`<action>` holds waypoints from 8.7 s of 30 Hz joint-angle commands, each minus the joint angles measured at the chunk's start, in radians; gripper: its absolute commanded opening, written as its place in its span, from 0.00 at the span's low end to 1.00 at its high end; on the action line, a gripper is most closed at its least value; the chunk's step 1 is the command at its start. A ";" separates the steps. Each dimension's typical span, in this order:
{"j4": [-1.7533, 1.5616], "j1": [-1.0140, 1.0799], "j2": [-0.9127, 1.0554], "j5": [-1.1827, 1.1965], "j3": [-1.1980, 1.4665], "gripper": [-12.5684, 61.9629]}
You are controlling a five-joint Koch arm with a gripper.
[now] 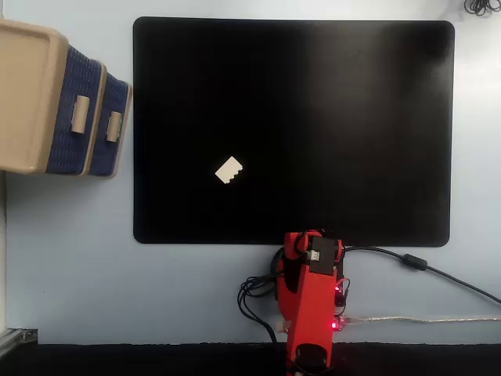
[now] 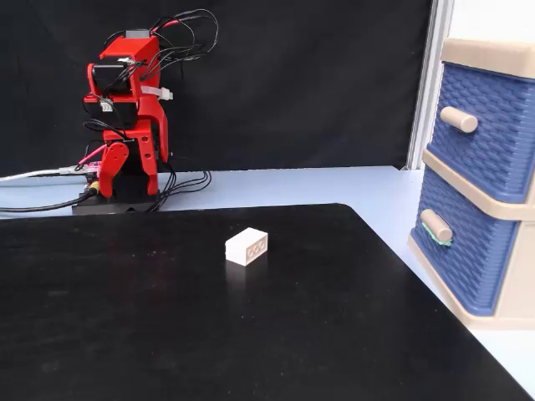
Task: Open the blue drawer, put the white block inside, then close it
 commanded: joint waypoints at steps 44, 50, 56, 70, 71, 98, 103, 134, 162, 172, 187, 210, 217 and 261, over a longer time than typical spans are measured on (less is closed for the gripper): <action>-2.256 -1.035 -0.946 1.730 -0.557 0.62; -2.266 -1.071 -1.022 1.730 -0.598 0.61; -2.266 -1.127 -1.137 1.729 -0.732 0.61; -2.255 -1.164 -1.405 1.720 -1.058 0.54; -2.253 -1.166 -1.405 1.720 -1.058 0.52; -2.003 -1.083 -0.779 1.752 -0.236 0.06; -1.999 -1.065 -0.775 1.747 -0.230 0.52; -0.164 -0.848 -0.937 1.704 -1.085 0.62; -0.163 -0.830 -0.986 1.562 -1.086 0.06; -0.046 -0.842 -0.713 1.456 -1.525 0.06; -0.184 -1.091 -1.284 1.684 -2.189 0.12; 0.314 -0.827 -1.150 1.046 -2.074 0.62; 0.267 -0.887 -1.330 1.045 -2.077 0.62; 0.402 -0.683 -0.816 0.588 -2.051 0.62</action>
